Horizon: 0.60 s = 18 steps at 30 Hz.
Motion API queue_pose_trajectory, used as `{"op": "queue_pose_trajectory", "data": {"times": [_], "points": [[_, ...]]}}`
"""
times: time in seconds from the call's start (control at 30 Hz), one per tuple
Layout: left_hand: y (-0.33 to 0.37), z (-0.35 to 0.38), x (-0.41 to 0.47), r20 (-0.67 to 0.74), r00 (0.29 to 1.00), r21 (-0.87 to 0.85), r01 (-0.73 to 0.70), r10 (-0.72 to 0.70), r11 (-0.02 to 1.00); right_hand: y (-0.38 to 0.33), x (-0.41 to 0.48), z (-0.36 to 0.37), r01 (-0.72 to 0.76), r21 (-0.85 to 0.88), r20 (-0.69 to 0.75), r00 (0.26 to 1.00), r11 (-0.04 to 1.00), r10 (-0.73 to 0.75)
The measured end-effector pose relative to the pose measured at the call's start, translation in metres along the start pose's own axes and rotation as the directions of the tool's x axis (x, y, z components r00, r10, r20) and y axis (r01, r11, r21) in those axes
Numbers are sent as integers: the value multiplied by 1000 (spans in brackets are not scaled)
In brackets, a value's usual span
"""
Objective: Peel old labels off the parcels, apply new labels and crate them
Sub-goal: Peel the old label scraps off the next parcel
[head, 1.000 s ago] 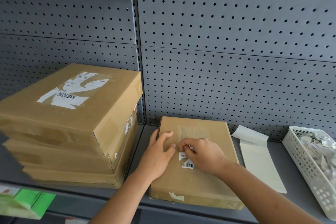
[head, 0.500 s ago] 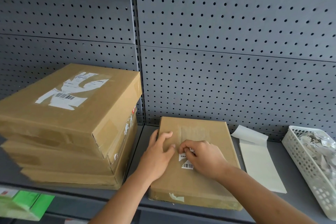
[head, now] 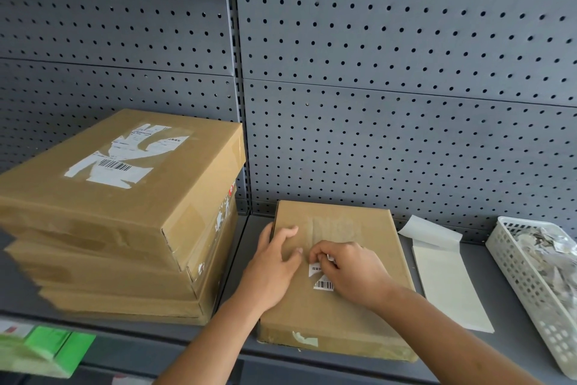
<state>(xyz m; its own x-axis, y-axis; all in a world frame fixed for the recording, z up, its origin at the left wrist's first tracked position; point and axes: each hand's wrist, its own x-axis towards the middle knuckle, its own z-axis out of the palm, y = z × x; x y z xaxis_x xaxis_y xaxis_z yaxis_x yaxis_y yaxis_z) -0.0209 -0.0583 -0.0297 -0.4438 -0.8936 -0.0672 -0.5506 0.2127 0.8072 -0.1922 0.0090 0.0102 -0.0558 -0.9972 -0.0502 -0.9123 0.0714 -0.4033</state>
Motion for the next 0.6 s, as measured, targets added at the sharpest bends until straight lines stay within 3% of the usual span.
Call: {"op": "queue_pose_trajectory", "data": {"times": [0.2, 0.37, 0.6], "points": [[0, -1, 1, -10, 1000, -1, -5, 5, 1000, 1, 2, -2, -11, 89, -24, 1000, 996, 13], [0, -1, 0, -2, 1000, -1, 0, 0, 1000, 2, -2, 1, 53, 9, -15, 998, 999, -53], [1, -1, -1, -4, 1000, -2, 1, -1, 1000, 6, -2, 1, 55, 72, -38, 998, 996, -53]]}}
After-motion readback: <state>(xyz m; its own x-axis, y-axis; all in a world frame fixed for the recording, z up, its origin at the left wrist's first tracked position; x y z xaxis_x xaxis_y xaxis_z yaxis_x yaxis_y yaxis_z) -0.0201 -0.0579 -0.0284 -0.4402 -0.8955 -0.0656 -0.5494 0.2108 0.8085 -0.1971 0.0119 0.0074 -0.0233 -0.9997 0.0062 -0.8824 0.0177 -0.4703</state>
